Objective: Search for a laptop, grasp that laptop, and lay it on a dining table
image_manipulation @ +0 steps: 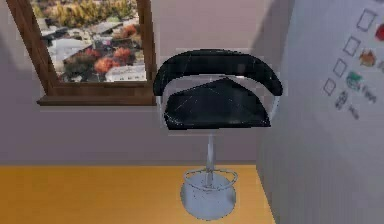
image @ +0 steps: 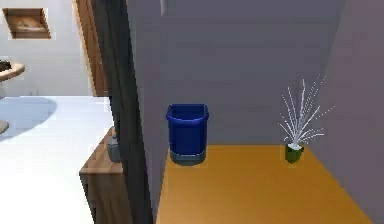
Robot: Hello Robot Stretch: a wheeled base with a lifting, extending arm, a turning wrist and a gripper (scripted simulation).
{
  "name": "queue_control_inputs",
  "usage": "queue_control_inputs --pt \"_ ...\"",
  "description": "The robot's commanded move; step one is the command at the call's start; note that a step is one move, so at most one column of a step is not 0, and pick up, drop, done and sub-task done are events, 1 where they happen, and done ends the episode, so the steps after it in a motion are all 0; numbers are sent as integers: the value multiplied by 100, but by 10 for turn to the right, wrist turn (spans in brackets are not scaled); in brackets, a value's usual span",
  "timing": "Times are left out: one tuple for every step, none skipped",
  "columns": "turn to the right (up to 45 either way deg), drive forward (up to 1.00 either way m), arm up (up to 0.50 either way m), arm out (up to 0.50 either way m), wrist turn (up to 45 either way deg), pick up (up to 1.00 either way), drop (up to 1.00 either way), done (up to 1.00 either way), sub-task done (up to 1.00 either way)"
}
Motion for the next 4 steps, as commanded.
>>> queue_control_inputs --pt "-270 0 0 0 0 0 0 0 0" --pt "-30 0 0 0 0 0 0 0 0" --pt "90 0 0 0 0 0 0 0 0" --pt "0 30 0 0 0 0 0 0 0"
